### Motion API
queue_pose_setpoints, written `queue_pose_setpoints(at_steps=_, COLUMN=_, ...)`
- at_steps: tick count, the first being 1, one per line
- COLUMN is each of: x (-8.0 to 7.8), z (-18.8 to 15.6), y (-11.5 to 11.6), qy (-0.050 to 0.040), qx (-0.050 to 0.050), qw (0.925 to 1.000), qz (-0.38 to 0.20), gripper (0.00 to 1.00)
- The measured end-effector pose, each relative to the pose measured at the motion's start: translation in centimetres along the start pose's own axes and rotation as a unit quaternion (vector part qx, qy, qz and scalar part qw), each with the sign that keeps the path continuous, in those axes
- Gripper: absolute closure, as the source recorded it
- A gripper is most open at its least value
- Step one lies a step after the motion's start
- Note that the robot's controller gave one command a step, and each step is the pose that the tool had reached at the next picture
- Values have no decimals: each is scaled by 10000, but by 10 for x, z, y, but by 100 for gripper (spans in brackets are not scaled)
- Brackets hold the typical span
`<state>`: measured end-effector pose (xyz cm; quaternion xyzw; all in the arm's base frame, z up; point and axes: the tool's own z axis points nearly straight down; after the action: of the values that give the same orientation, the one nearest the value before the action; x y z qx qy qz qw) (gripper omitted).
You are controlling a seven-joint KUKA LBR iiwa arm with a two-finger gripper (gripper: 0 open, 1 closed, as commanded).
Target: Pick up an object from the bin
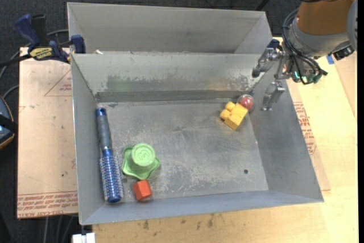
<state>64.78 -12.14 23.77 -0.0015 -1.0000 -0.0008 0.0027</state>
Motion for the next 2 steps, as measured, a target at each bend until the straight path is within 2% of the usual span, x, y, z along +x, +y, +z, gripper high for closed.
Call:
queue_pose_setpoints(at_steps=1, x=6, z=163, y=-2, qy=8, qx=-62, qw=9998, qz=204, gripper=0)
queue_pose_setpoints(at_steps=2, x=5, z=158, y=-9, qy=-44, qx=6, qw=9997, qz=224, gripper=100)
